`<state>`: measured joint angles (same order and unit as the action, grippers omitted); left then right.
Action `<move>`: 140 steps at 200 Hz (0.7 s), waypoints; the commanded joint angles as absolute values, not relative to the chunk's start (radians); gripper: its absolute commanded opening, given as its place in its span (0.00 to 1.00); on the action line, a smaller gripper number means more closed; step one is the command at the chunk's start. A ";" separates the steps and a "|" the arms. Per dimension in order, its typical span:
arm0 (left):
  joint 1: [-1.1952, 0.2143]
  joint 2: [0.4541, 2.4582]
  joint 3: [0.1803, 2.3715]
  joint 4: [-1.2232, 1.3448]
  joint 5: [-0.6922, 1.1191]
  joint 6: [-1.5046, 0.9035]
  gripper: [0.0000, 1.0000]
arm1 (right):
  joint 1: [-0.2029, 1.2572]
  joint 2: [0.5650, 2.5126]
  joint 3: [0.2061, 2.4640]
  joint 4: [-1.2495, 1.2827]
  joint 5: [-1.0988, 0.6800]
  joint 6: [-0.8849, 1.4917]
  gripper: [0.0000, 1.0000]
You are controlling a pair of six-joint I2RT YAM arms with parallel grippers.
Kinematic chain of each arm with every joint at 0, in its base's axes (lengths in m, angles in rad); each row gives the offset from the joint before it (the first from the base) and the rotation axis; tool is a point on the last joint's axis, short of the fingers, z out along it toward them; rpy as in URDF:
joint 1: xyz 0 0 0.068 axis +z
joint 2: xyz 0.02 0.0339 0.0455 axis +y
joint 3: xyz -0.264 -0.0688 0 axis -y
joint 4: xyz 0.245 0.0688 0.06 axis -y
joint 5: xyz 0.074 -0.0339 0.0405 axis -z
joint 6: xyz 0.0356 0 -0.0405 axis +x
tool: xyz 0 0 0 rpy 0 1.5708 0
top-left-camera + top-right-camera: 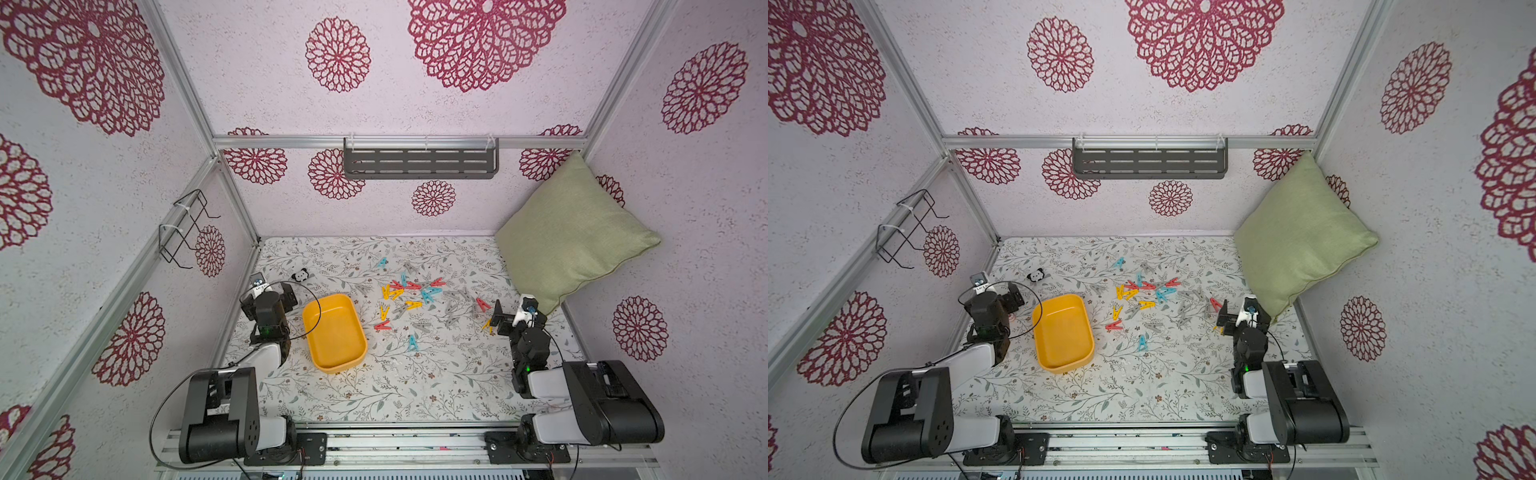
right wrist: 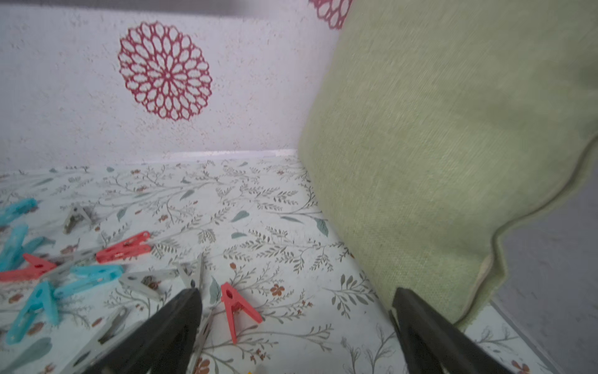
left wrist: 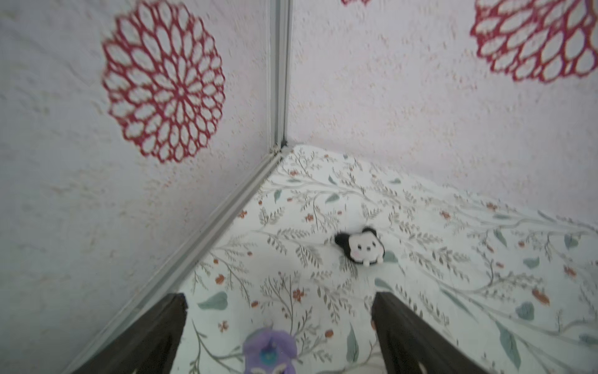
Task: Put the clothespins into the storage box
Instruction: Pick up the clothespin from the center of the board.
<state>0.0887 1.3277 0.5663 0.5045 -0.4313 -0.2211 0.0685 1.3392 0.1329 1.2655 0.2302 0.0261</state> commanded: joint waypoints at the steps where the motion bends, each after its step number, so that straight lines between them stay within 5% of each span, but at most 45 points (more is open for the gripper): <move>1: 0.072 1.239 0.684 0.219 -0.562 -0.302 0.97 | 0.074 1.215 0.184 1.092 0.317 0.107 0.99; 36: 0.040 1.083 0.749 0.045 -0.487 -0.465 0.97 | 0.072 1.080 0.211 0.975 0.246 0.257 0.99; 92: 0.033 0.930 0.790 -0.265 -0.025 -0.687 0.98 | 0.061 0.897 0.353 0.493 0.014 0.419 0.99; 140: -0.079 0.810 0.615 -0.339 0.195 -0.805 0.85 | 0.071 1.044 0.492 0.223 -0.304 0.470 0.56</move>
